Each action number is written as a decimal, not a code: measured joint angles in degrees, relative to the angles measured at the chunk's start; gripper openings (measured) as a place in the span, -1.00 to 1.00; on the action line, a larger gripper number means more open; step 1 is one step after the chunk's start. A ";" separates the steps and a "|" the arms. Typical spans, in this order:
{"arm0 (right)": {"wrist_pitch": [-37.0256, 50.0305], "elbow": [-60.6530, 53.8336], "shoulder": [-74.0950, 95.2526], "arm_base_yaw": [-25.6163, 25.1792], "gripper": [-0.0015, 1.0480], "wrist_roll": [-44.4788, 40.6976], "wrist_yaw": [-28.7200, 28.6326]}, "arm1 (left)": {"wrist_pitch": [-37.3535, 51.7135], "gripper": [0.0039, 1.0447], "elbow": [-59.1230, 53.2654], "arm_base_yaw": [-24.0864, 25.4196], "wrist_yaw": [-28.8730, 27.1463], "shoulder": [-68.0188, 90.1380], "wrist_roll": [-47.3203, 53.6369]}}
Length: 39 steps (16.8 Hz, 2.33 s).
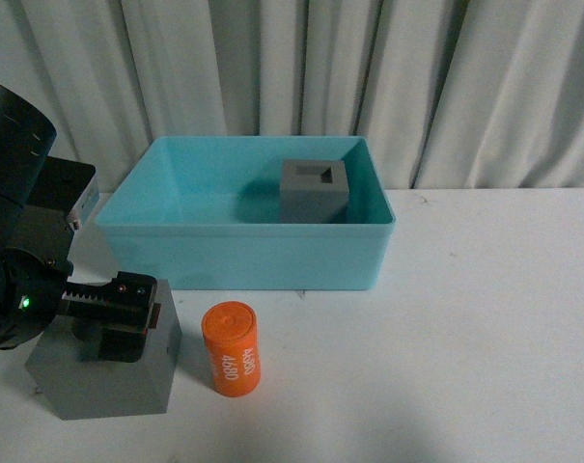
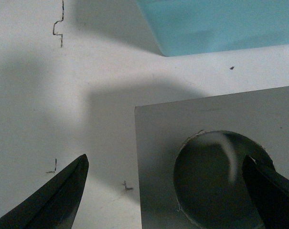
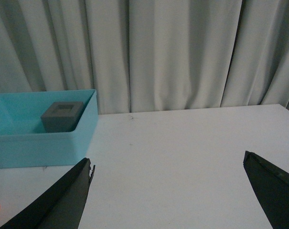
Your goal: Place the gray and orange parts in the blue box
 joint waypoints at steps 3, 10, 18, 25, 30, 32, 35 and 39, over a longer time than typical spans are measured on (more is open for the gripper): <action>0.00 0.00 0.00 0.00 0.87 0.00 0.00 | -0.81 0.44 0.00 -0.07 1.31 0.48 -1.49; 0.00 0.00 0.00 0.00 0.87 0.00 0.00 | -4.11 -0.64 -1.05 -0.83 2.80 -2.27 -3.17; 0.00 0.00 0.00 0.00 0.87 0.00 0.02 | -17.49 -0.67 12.83 -0.66 7.82 -24.30 -7.67; 0.00 0.00 0.00 0.00 0.87 0.00 0.02 | -6.34 -0.68 34.36 -2.14 -1.11 2.91 3.78; 0.00 0.00 0.00 0.00 0.87 0.00 0.02 | -7.04 -0.69 41.03 -0.63 -3.30 19.54 8.44; 0.00 0.00 0.00 0.00 0.87 0.00 0.02 | -6.01 -0.69 42.23 -0.13 -3.69 20.65 9.38; 0.00 0.00 0.00 0.00 0.87 0.00 0.02 | -5.95 -0.69 43.47 0.70 -4.33 22.34 9.57; 0.02 0.00 0.00 0.00 0.87 0.00 0.02 | -6.36 0.18 43.65 1.62 -5.25 24.26 9.09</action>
